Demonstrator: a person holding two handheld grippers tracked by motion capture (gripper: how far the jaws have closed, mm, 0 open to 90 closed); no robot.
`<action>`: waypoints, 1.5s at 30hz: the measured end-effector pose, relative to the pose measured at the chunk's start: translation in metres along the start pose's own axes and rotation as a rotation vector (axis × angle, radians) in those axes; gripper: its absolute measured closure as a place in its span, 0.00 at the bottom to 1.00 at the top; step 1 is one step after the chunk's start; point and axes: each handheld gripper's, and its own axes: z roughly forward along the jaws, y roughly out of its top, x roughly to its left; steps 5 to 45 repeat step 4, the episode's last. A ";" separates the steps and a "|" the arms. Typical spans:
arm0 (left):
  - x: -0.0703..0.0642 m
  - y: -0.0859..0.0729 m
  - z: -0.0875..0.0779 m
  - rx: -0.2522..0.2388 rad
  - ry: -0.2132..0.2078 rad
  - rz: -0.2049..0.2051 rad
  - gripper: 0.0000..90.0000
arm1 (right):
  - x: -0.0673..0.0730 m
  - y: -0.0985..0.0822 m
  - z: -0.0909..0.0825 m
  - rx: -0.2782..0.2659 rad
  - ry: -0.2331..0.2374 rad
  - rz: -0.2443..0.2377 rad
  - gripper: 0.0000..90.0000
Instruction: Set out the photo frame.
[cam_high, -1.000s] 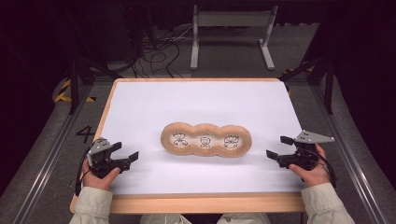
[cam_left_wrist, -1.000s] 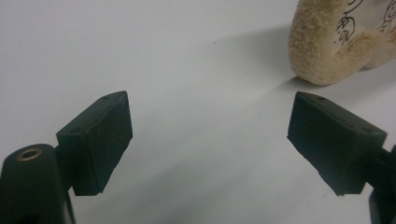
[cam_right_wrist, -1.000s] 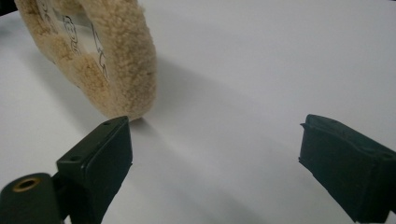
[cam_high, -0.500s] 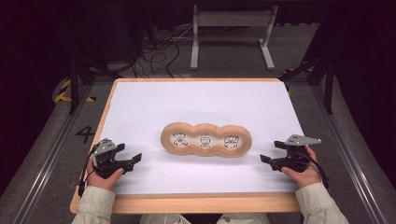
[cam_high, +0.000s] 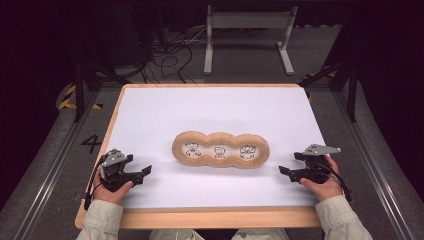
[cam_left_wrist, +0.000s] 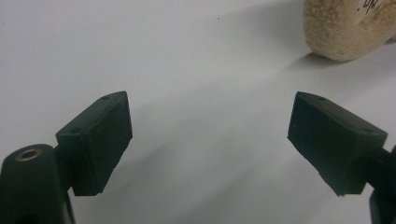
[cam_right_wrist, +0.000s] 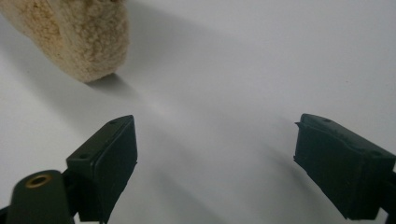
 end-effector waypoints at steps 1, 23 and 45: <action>0.000 0.000 0.000 0.000 -0.001 -0.001 0.16 | 0.000 0.000 0.000 -0.003 -0.002 0.002 0.15; 0.000 0.001 0.001 -0.001 0.001 0.008 0.15 | -0.001 0.000 -0.001 -0.007 -0.003 0.001 0.15; 0.000 0.001 0.001 -0.001 0.001 0.008 0.15 | -0.001 0.000 -0.001 -0.007 -0.003 0.001 0.15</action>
